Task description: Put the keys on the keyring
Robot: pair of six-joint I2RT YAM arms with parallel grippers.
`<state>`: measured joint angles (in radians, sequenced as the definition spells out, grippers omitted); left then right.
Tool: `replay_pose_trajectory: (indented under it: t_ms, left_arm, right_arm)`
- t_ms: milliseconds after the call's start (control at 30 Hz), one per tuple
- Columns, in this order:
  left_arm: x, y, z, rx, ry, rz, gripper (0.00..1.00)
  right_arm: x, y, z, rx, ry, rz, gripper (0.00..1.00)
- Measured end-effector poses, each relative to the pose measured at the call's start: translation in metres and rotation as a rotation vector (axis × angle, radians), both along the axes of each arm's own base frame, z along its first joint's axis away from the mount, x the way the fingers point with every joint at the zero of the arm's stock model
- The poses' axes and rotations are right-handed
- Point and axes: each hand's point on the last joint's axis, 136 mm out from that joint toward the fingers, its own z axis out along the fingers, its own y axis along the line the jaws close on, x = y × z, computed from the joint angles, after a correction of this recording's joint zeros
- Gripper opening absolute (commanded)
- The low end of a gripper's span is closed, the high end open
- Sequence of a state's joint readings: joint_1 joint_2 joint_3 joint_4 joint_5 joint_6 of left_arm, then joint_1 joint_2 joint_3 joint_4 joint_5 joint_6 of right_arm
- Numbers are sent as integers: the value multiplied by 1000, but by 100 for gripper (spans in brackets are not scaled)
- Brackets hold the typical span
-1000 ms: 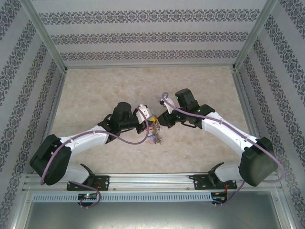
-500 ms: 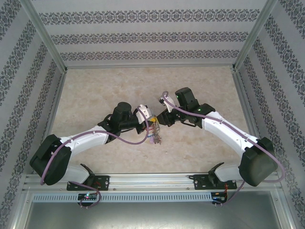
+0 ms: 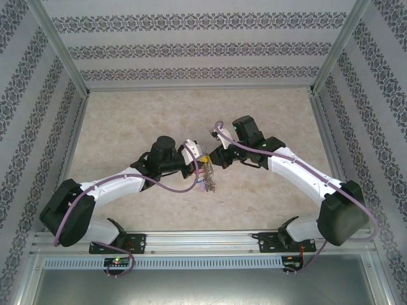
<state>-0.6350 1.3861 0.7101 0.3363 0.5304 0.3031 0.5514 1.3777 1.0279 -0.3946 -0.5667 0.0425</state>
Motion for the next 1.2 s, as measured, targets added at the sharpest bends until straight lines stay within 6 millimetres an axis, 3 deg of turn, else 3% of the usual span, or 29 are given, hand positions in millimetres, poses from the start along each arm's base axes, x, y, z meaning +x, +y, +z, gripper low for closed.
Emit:
replay_pose_trajectory:
  t_ms: [300, 533, 1200]
  left_arm:
    - [0, 0, -1, 3, 4, 0, 0]
    - [-1, 1, -3, 9, 11, 0, 0]
    - [7, 2, 5, -32, -23, 46, 3]
  right_arm:
    - [0, 0, -2, -4, 3, 3, 12]
    - [0, 0, -4, -7, 7, 7, 0]
    - [11, -8, 2, 3, 27, -140, 0]
